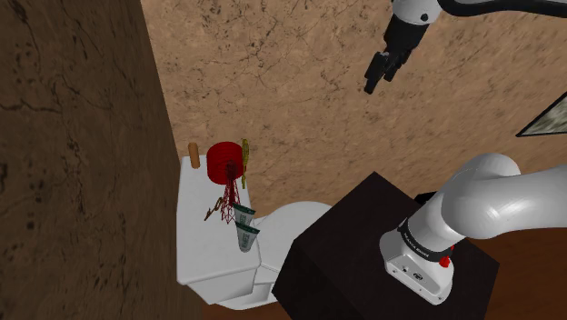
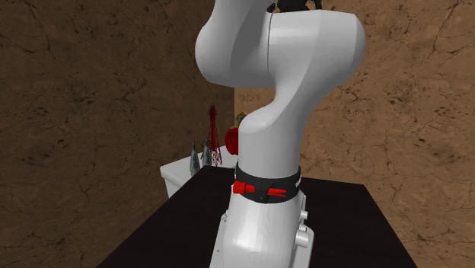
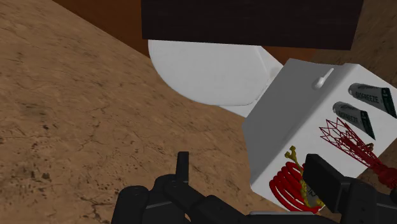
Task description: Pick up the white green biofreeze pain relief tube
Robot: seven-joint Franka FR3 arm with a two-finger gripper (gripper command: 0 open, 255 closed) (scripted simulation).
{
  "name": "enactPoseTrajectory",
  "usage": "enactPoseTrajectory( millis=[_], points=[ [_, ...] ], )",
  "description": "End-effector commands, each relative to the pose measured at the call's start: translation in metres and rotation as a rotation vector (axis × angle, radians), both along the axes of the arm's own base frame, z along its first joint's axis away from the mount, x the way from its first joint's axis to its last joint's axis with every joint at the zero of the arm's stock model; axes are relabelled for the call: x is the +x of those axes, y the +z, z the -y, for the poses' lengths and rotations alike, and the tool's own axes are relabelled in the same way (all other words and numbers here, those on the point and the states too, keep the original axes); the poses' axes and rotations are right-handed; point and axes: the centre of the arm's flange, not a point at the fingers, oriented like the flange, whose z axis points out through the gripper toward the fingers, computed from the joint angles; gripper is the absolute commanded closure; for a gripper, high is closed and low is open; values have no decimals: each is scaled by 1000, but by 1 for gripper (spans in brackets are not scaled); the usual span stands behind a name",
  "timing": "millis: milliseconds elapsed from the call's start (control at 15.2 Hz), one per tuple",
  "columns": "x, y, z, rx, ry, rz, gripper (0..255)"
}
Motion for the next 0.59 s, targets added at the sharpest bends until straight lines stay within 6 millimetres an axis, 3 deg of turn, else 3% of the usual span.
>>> enactPoseTrajectory(
  millis=[0, 528],
  points=[
    [0, 0, 0, 0, 0, 0, 0],
    [13, -79, -62, 39, 46, -25, 0]
  ],
)
